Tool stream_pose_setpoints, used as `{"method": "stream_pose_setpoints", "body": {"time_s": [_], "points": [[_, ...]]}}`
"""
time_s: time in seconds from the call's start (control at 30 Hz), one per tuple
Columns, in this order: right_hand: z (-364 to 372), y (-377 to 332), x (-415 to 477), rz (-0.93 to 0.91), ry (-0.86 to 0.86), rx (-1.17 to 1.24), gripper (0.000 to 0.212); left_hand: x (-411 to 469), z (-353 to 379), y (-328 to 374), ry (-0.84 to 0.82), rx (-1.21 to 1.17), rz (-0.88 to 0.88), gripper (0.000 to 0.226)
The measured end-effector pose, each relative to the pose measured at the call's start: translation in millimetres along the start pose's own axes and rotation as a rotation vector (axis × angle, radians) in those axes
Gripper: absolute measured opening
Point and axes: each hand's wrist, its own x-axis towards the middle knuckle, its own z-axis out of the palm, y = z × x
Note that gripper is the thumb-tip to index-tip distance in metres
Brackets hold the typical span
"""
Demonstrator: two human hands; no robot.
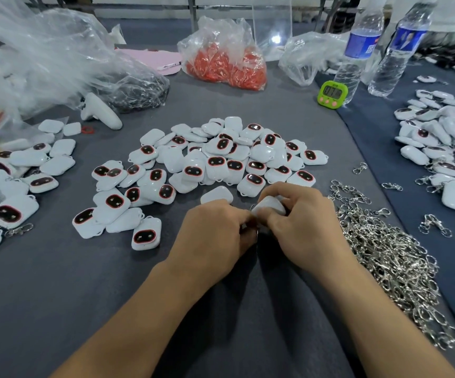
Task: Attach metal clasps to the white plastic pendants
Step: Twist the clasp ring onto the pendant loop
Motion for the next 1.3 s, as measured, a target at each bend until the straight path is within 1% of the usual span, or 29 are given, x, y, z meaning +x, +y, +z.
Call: {"method": "stream_pose_setpoints", "body": {"time_s": [0.1, 0.17, 0.27, 0.4, 0.5, 0.6, 0.67, 0.77, 0.83, 0.9, 0.97, 1.07, 1.13, 1.2, 1.3], "points": [[0.6, -0.3, -3.5, -0.012, 0.002, -0.021, 0.009, 0.7, 1.0, 5.1, 0.048, 0.083, 0.033, 0.007], [2.5, 1.3, -4.8, 0.011, 0.005, 0.015, 0.012, 2.3, 0.6, 6.2, 0.053, 0.061, 0.006, 0.005], [4.3, 2.0, -4.3, 0.043, 0.012, 0.041, 0.014, 4.2, -1.3, 5.2, -0.035, -0.029, -0.087, 0.011], [-0.7, 6.7, 2.6, 0.086, 0.098, 0.075, 0.012, 2.8, -7.4, 2.9, -0.104, -0.163, -0.188, 0.017], [-7.2, 13.3, 8.2, 0.139, 0.153, 0.145, 0.012, 0.8, -10.9, 3.4, -0.178, -0.163, -0.189, 0.022], [-7.2, 14.2, 7.8, 0.138, 0.149, 0.154, 0.010, 3.3, -12.4, 4.3, -0.208, -0.170, -0.205, 0.018], [-5.5, 12.6, 6.4, 0.134, 0.133, 0.161, 0.010, 4.6, -11.7, 4.3, -0.189, -0.183, -0.244, 0.013], [-4.7, 10.4, 4.6, 0.141, 0.086, 0.213, 0.008, 4.7, -9.2, 1.7, -0.120, -0.292, -0.309, 0.007], [-3.6, 7.5, 3.1, 0.152, 0.013, 0.286, 0.006, 5.7, -8.0, -0.3, -0.055, -0.432, -0.363, 0.008], [-3.0, 5.2, 2.3, 0.166, -0.034, 0.330, 0.010, 8.0, -8.2, -1.7, 0.020, -0.581, -0.398, 0.009], [-4.0, 3.7, 2.1, 0.172, -0.063, 0.369, 0.014, 9.9, -8.0, -1.9, 0.075, -0.664, -0.419, 0.011], [-5.1, 1.9, 1.9, 0.178, -0.128, 0.446, 0.020, 12.3, -6.4, -0.9, 0.120, -0.834, -0.454, 0.015], [-4.5, -0.9, 0.9, 0.180, -0.138, 0.500, 0.014, 13.1, -6.0, 0.1, 0.116, -0.938, -0.450, 0.016], [-3.9, -3.2, -0.8, 0.144, -0.137, 0.512, 0.010, 12.9, -5.9, 1.8, 0.094, -0.975, -0.434, 0.017], [-1.9, -1.7, -1.0, 0.076, -0.123, 0.492, 0.016, 11.6, -5.8, 1.5, 0.102, -0.937, -0.409, 0.016]]}}
